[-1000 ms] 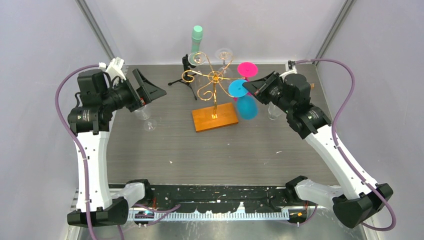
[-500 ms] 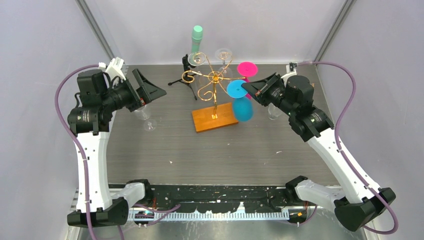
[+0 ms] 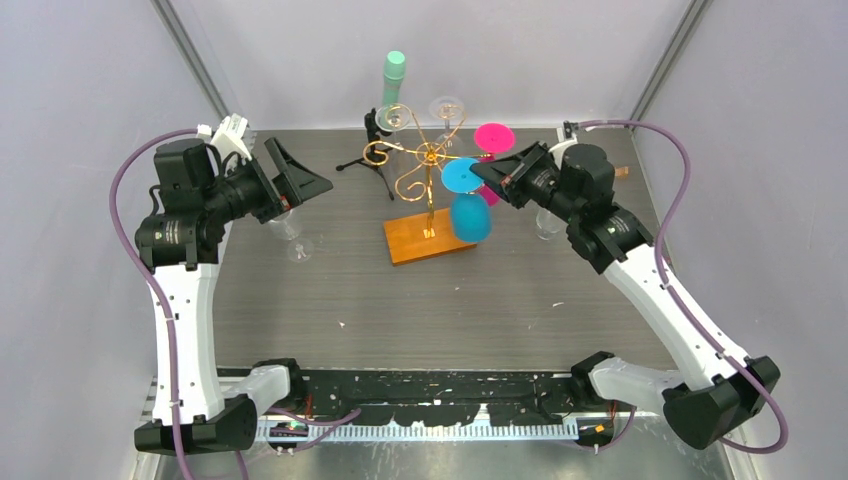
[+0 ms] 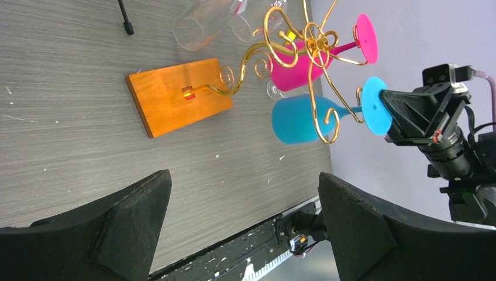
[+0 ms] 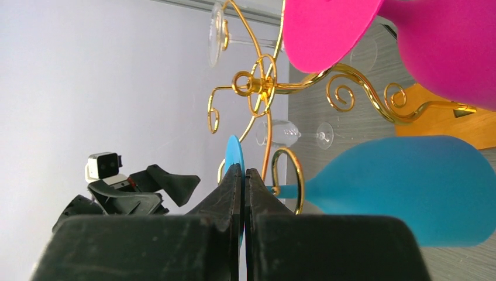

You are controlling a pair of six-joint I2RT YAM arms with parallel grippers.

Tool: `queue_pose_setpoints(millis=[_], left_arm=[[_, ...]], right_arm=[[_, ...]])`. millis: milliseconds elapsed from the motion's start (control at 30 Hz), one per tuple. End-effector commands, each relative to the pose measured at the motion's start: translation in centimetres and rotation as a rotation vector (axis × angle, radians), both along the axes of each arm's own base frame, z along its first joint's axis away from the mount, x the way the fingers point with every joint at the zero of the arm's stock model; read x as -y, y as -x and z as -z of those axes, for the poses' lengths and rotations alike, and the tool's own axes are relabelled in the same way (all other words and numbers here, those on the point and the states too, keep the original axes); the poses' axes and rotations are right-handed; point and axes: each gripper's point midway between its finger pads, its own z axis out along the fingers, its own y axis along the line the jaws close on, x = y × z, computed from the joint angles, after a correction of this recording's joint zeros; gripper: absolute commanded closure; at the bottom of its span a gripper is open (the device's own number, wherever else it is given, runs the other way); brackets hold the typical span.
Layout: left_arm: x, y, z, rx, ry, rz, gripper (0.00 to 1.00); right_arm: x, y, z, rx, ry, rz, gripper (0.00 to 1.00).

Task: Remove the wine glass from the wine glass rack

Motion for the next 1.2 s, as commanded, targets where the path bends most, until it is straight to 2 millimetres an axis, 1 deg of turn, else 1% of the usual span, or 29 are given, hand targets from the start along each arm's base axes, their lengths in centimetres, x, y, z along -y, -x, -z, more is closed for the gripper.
queue_pose_setpoints(millis=[0,100,267,400,600,700,733,867,1033,1133,1167], left_arm=[[0.3,0.2,-1.3,0.053,0.015,0.022,0.00],[0.4,0.2,-1.4,0.054,0.014,0.022,0.00],[0.3,0.2,-1.6,0.055,0.016,0.022,0.00],[0.4,0.4,-1.8,0.061,0.015,0.022,0.00],[0.4,0.7,-1.6,0.056,0.018,0.023,0.00],[0.5,0.8,-1.8,0.060,0.023,0.024,0.00],[0.5,0.8,-1.8,0.061,0.025,0.025,0.00],[0.6,1.0,-2.1,0.067,0.025,0.029,0.00],[0.7,1.1,-2.2,0.072,0.029,0.032,0.00],[0.8,1.1,-2.3,0.072,0.039,0.038,0.00],[0.9,1.2,-2.5,0.076,0.046,0.042,0.00]], right_arm=[[-0.9,-0.6,-2.2,0.062,-0.045,-0.035,1.00],[-1.0,-1.1,-2.2,0.072,-0.044,-0.030,1.00],[-0.8,-1.8,-3.4,0.150,-0.046,-0.001,1.00],[0.2,-2.7,-3.9,0.188,-0.033,0.074,1.00],[1.5,-3.6,-3.5,0.194,-0.009,0.159,1.00],[1.7,-3.9,-2.7,0.179,0.000,0.178,1.00],[2.1,-4.2,-2.6,0.177,0.003,0.208,1.00],[3.0,-4.0,-2.4,0.169,-0.002,0.249,1.00],[4.7,-2.6,-3.0,0.165,-0.019,0.306,1.00],[5.4,-1.9,-3.0,0.139,-0.037,0.330,1.00],[5.6,-1.6,-2.7,0.123,-0.034,0.332,1.00]])
